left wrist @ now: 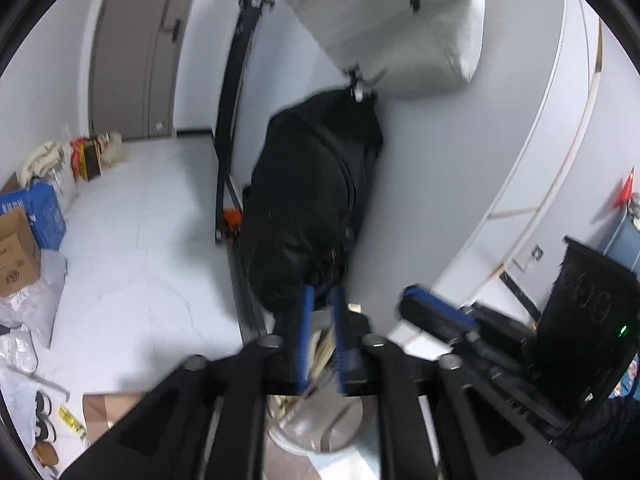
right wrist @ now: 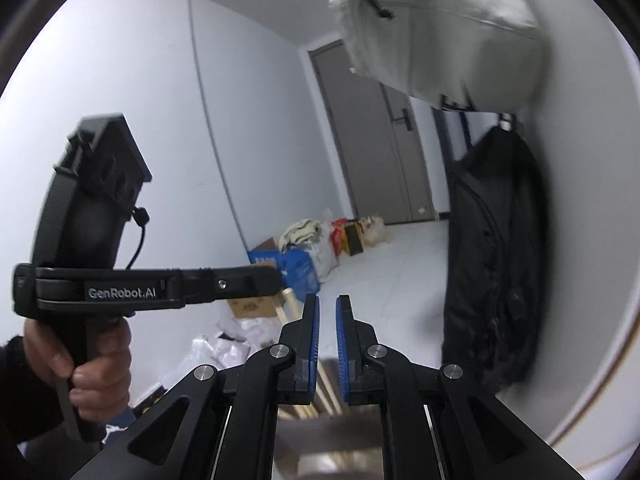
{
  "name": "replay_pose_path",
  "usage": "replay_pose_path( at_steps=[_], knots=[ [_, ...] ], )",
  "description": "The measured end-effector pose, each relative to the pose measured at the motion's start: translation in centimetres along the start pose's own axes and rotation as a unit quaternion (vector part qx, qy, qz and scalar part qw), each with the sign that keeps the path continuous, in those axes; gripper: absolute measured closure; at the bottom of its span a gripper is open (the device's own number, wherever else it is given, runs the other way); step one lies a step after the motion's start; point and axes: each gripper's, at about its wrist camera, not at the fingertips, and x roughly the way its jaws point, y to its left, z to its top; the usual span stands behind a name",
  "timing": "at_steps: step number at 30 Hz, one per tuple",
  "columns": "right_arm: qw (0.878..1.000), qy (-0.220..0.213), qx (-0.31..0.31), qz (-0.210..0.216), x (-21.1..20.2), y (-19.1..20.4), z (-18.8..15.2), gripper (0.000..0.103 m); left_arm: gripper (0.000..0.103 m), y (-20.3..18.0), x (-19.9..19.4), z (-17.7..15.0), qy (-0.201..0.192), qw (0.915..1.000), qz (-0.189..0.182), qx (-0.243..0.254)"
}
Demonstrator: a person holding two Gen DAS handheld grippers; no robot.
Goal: Organize utensils
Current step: 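Open both tools to drop the chopsticks into the holder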
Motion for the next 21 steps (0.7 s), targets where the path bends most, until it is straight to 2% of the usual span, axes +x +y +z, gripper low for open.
replay_pose_path(
  at_steps=[2, 5, 6, 10, 14, 18, 21],
  knots=[
    [1.000, 0.005, 0.004, -0.014, -1.0, -0.1, -0.4, 0.091, 0.084, 0.0, 0.5, -0.5, 0.018, 0.9998, 0.001, -0.002],
    [1.000, 0.016, 0.014, -0.020, -2.5, -0.2, -1.2, 0.080, 0.083, -0.1, 0.6, -1.3, 0.034, 0.9991, 0.024, -0.005],
    [0.999, 0.017, 0.018, -0.022, -3.0, -0.1, -1.4, 0.070, 0.083, -0.2, 0.3, -1.5, 0.028, 0.9990, 0.034, -0.009],
    [0.999, 0.019, 0.019, -0.023, -4.5, 0.5, -2.2, 0.059, 0.079, -0.6, -1.6, -2.2, 0.014, 0.9984, 0.052, -0.017],
    [0.999, 0.020, 0.020, -0.020, -5.5, 1.0, -2.6, 0.045, 0.059, -0.9, -3.6, -3.0, -0.012, 0.9964, 0.082, -0.019],
    [0.999, 0.027, 0.023, -0.011, -6.2, 2.0, -3.1, 0.030, 0.051, -0.7, -5.6, -4.8, -0.041, 0.9916, 0.117, -0.038],
    [0.999, 0.031, 0.012, -0.006, -6.5, 3.0, -3.7, 0.027, 0.048, -0.4, -6.3, -6.3, -0.058, 0.9868, 0.143, -0.051]
  ],
)
